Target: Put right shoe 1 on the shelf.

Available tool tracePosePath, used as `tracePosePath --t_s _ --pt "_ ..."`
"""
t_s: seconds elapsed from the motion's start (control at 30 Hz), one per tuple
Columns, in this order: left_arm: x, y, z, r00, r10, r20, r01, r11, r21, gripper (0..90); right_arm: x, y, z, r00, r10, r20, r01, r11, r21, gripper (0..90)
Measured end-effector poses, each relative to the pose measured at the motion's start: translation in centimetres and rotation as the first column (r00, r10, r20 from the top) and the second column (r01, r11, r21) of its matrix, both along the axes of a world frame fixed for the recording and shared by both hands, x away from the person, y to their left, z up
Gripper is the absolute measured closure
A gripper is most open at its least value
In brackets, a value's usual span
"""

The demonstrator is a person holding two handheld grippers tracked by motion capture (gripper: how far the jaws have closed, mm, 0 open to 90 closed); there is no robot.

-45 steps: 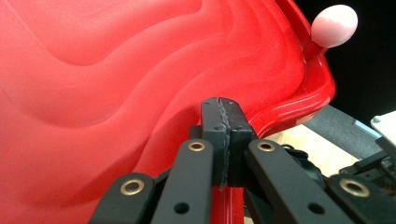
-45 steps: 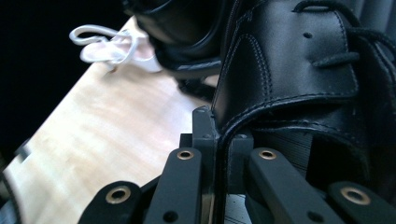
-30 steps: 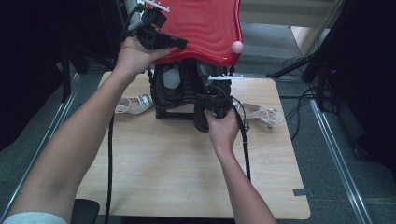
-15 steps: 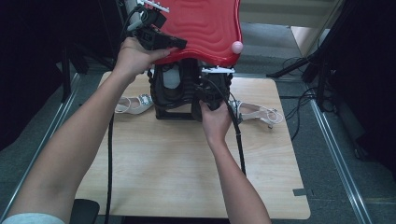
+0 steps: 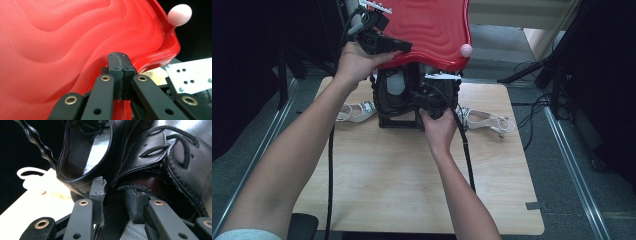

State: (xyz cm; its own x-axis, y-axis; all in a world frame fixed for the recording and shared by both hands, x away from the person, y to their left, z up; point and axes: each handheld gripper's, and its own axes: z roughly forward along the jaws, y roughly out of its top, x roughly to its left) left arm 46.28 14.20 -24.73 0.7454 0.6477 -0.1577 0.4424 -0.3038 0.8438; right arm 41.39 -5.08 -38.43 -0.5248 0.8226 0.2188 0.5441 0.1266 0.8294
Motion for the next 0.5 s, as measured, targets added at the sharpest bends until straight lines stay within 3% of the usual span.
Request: tracePosePath --t_s 0.3,0.5 --pt "0.0 0.0 0.0 1.0 0.005 -0.001 -0.005 1.0 0.003 90.0 -0.8 -0.5 0.5 0.9989 0.042 -0.019 -0.042 0.999 0.005 66.4" --pt "0.1 -0.1 0.1 0.9998 0.01 -0.018 -0.01 0.9999 -0.004 90.0 -2.4 -1.2 1.0 0.9938 0.106 -0.035 -0.105 0.994 0.025 75.9"
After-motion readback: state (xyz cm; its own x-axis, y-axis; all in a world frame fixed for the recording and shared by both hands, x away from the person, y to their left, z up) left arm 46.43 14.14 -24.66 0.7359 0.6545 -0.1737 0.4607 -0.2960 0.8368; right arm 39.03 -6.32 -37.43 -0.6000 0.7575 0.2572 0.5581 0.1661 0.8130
